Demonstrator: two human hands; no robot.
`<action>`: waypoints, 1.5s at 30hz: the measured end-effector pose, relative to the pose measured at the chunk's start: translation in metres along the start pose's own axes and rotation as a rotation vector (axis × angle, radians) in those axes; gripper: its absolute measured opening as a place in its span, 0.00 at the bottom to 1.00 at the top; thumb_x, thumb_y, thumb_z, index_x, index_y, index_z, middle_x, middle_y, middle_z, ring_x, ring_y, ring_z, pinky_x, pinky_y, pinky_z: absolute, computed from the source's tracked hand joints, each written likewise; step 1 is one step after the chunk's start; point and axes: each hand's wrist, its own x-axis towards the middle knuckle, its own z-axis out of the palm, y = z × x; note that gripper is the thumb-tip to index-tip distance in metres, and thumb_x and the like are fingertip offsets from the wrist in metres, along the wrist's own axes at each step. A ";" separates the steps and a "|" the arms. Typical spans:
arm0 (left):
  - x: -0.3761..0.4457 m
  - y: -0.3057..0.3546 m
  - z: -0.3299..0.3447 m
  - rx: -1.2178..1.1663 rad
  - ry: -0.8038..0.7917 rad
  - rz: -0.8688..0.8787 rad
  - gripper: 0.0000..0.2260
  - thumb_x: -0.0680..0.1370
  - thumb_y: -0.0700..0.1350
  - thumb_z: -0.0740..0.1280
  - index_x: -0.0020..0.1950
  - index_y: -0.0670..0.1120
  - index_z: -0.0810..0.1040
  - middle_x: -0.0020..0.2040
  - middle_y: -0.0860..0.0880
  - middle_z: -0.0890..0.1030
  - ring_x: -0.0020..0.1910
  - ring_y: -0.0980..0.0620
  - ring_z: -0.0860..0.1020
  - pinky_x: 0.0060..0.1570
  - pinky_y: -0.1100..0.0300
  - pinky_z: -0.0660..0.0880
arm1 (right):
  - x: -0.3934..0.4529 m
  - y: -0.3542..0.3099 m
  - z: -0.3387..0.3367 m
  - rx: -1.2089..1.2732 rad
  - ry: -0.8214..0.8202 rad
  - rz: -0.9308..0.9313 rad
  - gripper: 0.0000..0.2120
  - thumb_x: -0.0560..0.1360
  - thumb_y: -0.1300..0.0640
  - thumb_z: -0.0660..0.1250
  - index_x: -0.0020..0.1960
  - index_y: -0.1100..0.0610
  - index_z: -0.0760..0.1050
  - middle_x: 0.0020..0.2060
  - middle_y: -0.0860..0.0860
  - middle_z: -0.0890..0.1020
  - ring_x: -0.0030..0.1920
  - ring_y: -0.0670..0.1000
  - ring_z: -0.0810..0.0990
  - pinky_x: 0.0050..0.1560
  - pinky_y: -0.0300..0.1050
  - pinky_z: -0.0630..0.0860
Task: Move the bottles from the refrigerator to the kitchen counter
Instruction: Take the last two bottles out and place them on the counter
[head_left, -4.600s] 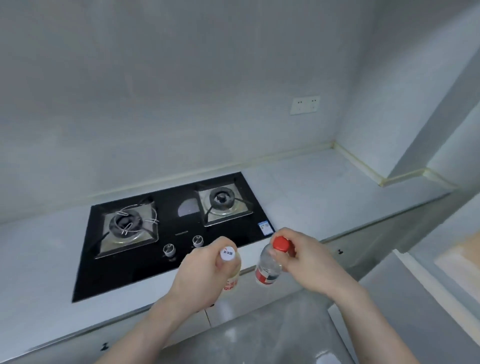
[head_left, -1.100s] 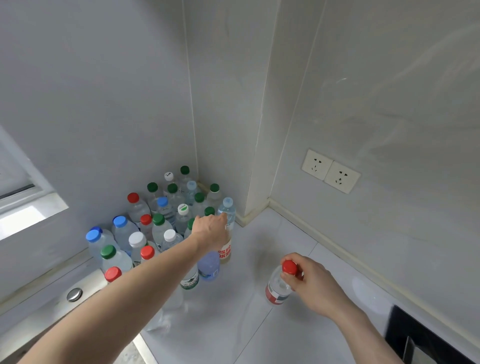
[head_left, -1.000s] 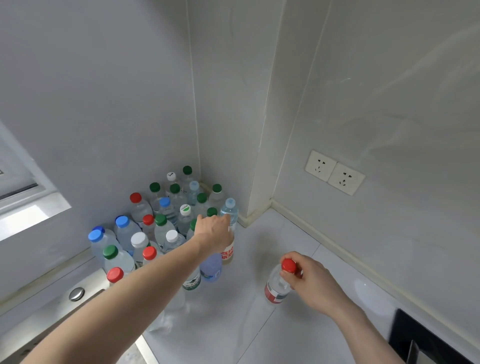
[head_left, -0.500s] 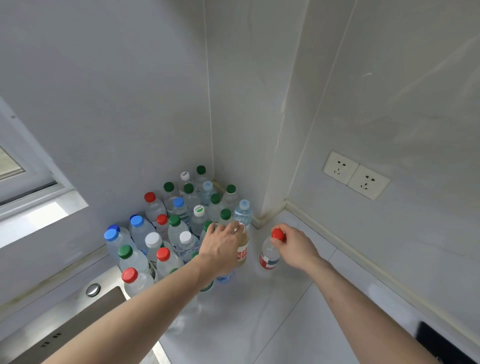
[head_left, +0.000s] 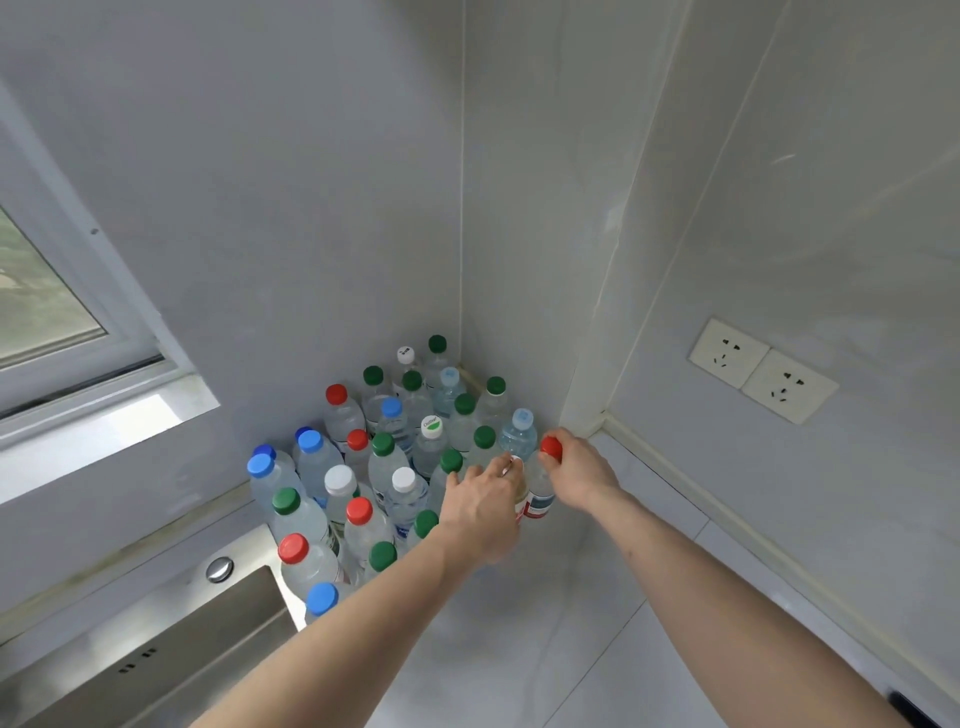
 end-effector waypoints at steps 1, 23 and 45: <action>0.000 0.000 0.000 -0.007 0.000 0.000 0.34 0.77 0.39 0.65 0.82 0.49 0.56 0.82 0.50 0.58 0.75 0.41 0.65 0.75 0.40 0.61 | 0.001 0.001 0.001 0.012 -0.007 0.002 0.13 0.84 0.47 0.60 0.68 0.48 0.71 0.61 0.54 0.80 0.58 0.59 0.81 0.53 0.48 0.75; -0.127 -0.100 0.035 -0.168 0.342 -0.076 0.32 0.81 0.50 0.65 0.83 0.59 0.55 0.83 0.56 0.49 0.83 0.49 0.48 0.80 0.50 0.45 | -0.164 -0.010 0.030 0.379 -0.004 -0.080 0.28 0.82 0.56 0.66 0.78 0.38 0.64 0.68 0.38 0.70 0.59 0.40 0.79 0.58 0.37 0.74; -0.150 -0.076 0.006 -0.096 0.339 0.019 0.31 0.78 0.57 0.69 0.78 0.50 0.65 0.79 0.45 0.62 0.78 0.40 0.59 0.78 0.40 0.56 | -0.265 0.024 0.017 0.471 0.098 0.027 0.25 0.82 0.54 0.66 0.77 0.39 0.66 0.71 0.36 0.68 0.67 0.41 0.74 0.68 0.44 0.75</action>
